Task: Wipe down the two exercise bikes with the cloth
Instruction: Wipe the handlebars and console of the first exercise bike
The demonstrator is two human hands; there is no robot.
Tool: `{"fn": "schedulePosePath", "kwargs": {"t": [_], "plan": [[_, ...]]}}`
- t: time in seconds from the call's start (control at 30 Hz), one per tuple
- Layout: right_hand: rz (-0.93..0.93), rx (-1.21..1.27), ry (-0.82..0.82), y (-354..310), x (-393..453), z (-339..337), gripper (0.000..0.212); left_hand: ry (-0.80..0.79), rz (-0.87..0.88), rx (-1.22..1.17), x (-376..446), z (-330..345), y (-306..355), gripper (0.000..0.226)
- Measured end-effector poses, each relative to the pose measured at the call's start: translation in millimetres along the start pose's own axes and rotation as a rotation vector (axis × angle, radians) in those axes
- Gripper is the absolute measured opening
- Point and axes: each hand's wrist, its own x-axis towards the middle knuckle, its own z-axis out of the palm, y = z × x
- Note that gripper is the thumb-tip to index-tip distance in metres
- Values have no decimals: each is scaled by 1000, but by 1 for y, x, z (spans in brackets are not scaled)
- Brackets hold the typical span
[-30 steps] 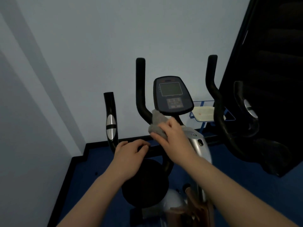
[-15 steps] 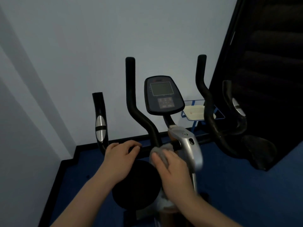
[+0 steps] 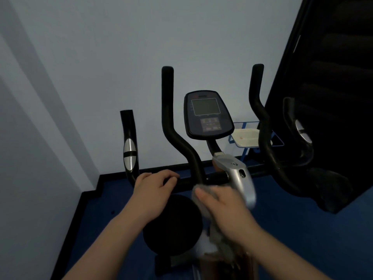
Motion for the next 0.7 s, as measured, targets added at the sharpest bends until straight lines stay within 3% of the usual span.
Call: {"fn": "schedulePosePath", "kwargs": {"t": [0.13, 0.2, 0.3, 0.4, 0.43, 0.57, 0.7], "plan": [[-54, -130, 260, -23, 37, -7, 39, 13, -3, 0, 3, 0, -2, 18], [-107, -253, 312, -12, 30, 5, 35, 11, -4, -5, 3, 0, -2, 18], [-170, -160, 217, 8, -3, 17, 38, 3, 0, -23, 2, 0, -4, 19], [-14, -29, 16, -3, 7, -2, 38, 4, 2, -9, 2, 0, -2, 19], [-6, -52, 25, -12, 19, -12, 39, 9, 4, 1, 2, 0, -1, 19], [-220, -187, 364, -45, 81, -28, 40, 29, 24, 10, 2, -3, 4, 20], [-236, -387, 292, -24, 77, 10, 37, 20, 23, -9, 1, -3, 4, 21]]}}
